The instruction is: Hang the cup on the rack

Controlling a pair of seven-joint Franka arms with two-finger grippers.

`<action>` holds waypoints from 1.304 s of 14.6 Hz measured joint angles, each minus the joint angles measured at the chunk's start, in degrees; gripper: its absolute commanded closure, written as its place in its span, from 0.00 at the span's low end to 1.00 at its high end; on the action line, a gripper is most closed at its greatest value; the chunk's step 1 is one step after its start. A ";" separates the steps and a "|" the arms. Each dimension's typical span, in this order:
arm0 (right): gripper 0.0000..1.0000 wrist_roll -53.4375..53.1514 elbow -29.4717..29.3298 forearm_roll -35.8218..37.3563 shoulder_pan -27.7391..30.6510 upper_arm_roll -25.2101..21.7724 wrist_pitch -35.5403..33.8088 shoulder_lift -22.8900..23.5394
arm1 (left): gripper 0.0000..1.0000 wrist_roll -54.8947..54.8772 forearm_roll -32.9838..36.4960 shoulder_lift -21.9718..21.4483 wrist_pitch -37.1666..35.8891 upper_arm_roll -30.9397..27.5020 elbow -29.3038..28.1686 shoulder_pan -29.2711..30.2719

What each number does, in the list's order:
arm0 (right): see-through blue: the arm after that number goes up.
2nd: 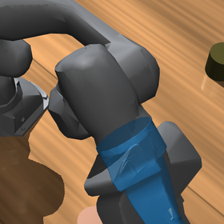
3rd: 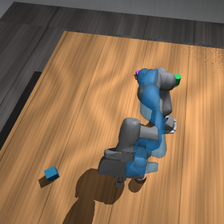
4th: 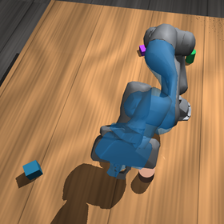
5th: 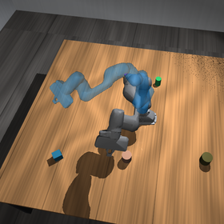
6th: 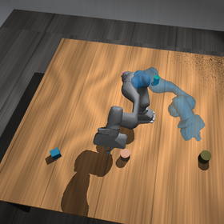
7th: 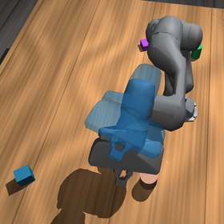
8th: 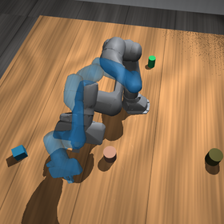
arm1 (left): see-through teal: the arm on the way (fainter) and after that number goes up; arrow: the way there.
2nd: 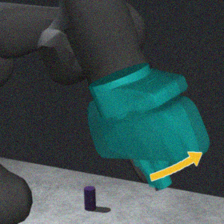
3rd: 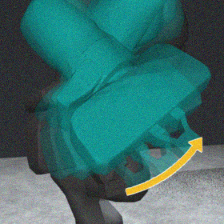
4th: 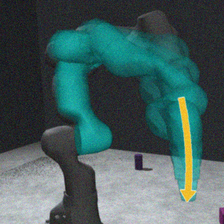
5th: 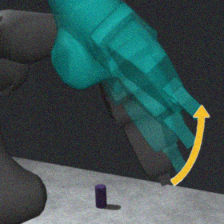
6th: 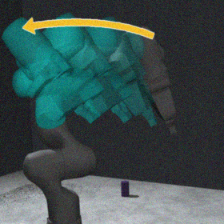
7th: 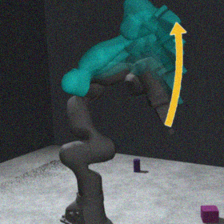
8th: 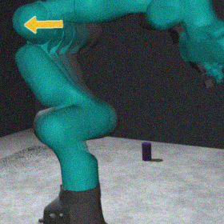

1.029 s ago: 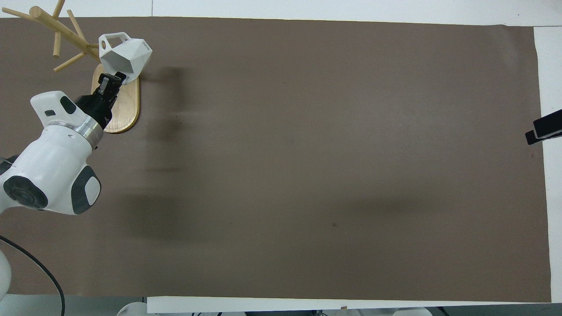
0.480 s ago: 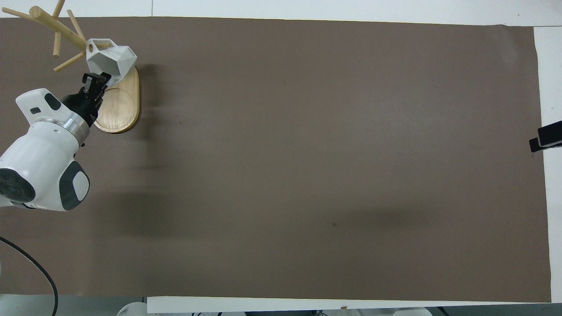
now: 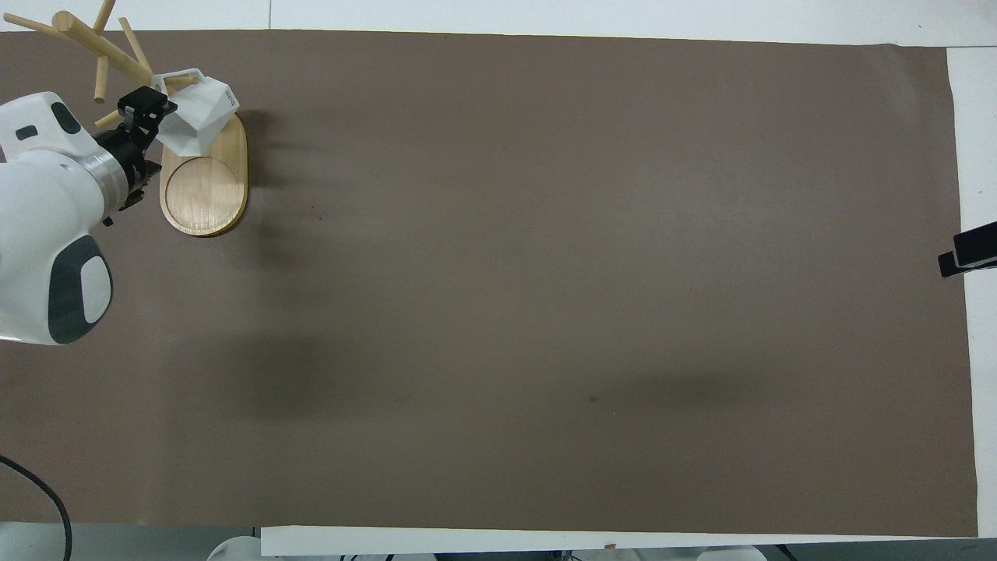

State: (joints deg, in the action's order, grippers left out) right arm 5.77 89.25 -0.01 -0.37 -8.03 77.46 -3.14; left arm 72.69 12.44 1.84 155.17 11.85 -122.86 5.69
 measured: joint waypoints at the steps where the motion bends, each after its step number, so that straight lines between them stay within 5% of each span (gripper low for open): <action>1: 0.00 0.00 0.00 0.00 0.00 -0.04 0.00 0.00 | 0.00 0.00 0.00 -2.80 -6.36 0.07 0.70 -0.58; 5: 0.00 -0.03 0.41 0.00 0.00 -0.98 -0.04 0.00 | 0.00 -5.23 -0.03 -10.65 -26.30 0.15 2.10 -1.59; 10: 0.00 -0.03 0.88 0.00 0.02 -1.69 -0.04 0.06 | 0.00 -32.31 -7.50 -11.90 -51.49 -1.04 14.66 -0.92; 15: 0.00 -0.03 1.24 0.00 -0.34 -1.36 -0.04 0.22 | 0.00 -64.01 -12.16 -10.63 -61.18 -1.56 21.83 2.73; 19: 0.00 -0.03 1.25 0.00 -0.34 -1.35 -0.04 0.22 | 0.00 -69.53 -13.34 -6.97 -65.32 -0.55 28.23 2.56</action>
State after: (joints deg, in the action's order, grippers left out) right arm 5.75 90.50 -0.01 -0.71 -9.38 77.42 -2.92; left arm 3.16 -0.90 -5.13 89.85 11.30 -94.63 8.25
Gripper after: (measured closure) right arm 0.000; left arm 0.000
